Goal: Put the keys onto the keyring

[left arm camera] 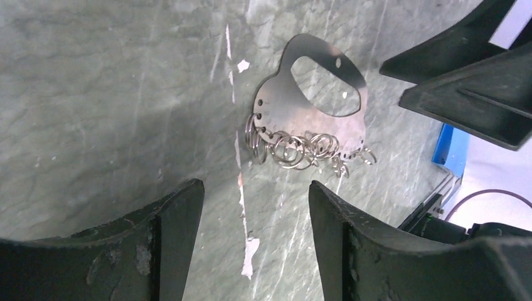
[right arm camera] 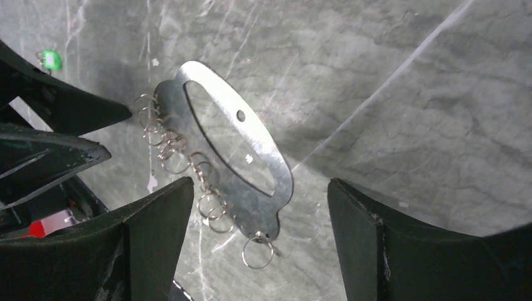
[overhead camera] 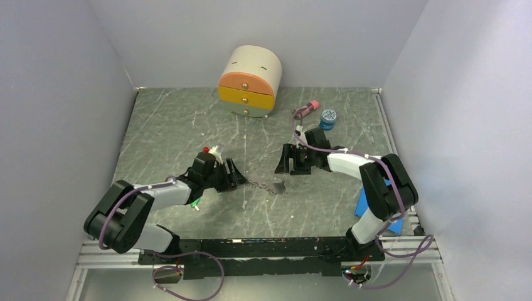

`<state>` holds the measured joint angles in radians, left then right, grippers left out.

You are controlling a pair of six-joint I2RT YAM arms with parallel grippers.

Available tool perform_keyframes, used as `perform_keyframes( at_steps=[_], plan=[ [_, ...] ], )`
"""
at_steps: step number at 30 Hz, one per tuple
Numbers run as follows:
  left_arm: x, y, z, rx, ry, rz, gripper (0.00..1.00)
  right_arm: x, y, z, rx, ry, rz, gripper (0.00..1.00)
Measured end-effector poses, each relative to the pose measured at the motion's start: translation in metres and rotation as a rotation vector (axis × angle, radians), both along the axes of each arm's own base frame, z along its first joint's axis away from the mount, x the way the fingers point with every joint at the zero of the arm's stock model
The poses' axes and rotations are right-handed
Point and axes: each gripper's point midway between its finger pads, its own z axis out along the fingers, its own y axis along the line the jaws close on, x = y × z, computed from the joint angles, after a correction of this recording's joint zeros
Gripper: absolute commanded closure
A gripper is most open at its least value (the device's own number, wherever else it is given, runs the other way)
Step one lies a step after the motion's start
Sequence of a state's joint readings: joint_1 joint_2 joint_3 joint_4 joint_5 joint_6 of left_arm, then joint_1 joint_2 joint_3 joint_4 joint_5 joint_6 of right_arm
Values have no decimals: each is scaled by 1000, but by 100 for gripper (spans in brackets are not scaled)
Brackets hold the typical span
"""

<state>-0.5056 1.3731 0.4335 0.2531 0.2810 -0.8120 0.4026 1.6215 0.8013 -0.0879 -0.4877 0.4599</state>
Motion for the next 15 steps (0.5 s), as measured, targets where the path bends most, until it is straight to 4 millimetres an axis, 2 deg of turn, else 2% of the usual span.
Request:
perform_keyframes(
  at_steps=[2,8,11,15],
  plan=[
    [2,-5,0,-31,2,3,33,4,0,-5,-9,5,3,18],
    [10,-17,0,-106,8,10,35,10,10,-4,46,-3,41,24],
    [14,-22,0,-130,8,8,36,4,16,-4,88,7,67,28],
    [25,-29,1,-129,4,5,38,-15,24,-5,153,37,109,32]
  ],
)
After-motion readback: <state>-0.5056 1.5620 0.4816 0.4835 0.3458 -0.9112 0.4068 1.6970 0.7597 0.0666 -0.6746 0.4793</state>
